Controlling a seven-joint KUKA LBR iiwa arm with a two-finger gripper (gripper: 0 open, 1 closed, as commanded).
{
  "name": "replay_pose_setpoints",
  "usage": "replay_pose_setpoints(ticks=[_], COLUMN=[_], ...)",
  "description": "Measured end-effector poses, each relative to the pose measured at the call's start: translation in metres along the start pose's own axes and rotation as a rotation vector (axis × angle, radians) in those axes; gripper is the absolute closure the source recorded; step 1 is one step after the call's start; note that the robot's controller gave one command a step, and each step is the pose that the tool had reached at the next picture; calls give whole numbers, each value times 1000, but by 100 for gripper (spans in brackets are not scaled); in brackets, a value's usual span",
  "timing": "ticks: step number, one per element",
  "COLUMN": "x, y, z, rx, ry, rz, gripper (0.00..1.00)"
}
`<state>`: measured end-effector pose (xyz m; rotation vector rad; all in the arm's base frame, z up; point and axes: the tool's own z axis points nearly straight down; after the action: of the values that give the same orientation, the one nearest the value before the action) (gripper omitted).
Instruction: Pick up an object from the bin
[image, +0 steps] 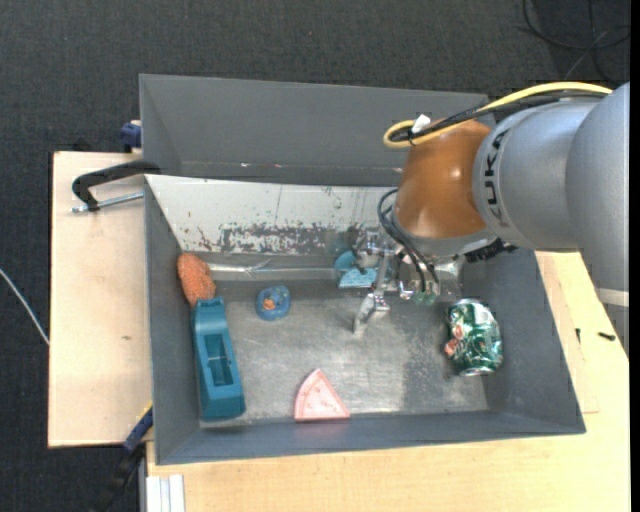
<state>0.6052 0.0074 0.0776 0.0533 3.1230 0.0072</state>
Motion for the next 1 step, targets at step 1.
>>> replay_pose_setpoints(ticks=[1], x=[5], y=[-1], z=[-8], rx=[3], ry=[12], rz=[-2], gripper=[100])
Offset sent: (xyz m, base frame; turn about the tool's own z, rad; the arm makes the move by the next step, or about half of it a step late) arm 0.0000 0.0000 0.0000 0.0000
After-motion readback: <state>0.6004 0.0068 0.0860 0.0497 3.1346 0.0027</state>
